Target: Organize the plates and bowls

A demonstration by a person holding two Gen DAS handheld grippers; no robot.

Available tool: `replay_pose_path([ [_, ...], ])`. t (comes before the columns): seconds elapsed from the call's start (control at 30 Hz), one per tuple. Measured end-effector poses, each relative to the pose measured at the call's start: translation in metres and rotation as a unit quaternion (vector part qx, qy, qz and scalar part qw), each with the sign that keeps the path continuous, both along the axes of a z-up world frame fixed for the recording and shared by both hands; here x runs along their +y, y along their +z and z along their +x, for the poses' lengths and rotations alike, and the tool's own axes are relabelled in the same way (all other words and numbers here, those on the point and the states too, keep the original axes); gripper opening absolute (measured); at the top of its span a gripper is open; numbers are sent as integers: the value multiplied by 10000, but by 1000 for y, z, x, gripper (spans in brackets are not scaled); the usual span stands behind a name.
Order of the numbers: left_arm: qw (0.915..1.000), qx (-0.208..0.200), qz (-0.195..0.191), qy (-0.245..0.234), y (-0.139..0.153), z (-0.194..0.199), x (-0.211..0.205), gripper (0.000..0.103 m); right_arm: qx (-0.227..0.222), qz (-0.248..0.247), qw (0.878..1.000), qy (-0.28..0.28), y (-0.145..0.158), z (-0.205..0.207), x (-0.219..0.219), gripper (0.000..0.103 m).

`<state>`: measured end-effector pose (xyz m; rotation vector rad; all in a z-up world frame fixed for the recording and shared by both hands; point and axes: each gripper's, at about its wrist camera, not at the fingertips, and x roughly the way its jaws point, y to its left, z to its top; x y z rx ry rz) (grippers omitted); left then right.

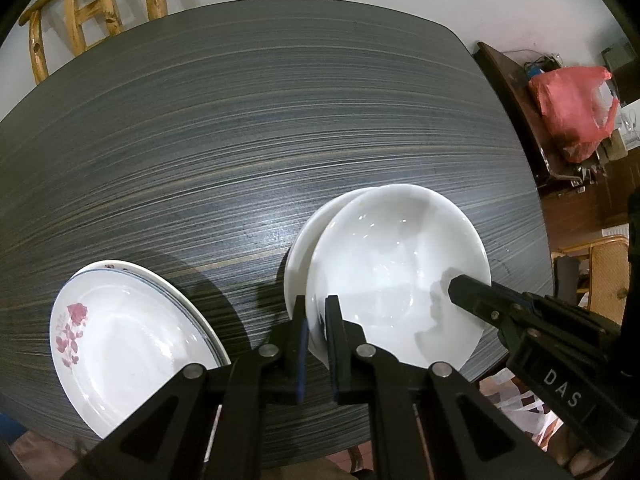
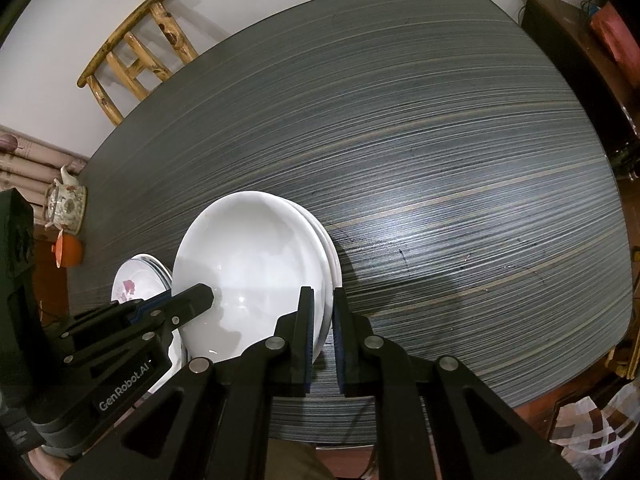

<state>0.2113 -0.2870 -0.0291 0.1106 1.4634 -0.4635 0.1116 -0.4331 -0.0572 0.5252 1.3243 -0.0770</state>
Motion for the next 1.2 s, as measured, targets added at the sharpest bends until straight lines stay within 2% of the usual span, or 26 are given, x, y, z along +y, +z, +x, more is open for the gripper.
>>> replay_pose_path([
  [0.5, 9998, 143, -93, 43, -2, 8, 6, 8, 58, -18, 10000, -63, 1, 3, 5, 13],
  [0.73, 10000, 50, -44, -17, 1, 8, 4, 8, 65, -32, 9999, -72, -1, 1, 4, 15],
  [1.07, 9994, -152, 215, -211, 3, 2, -7, 10, 60, 24, 9999, -105, -1, 1, 3, 18],
  [1.2, 9976, -365, 487, -319, 5, -2, -12, 11, 48, 46, 9999, -86, -1, 1, 2, 20],
])
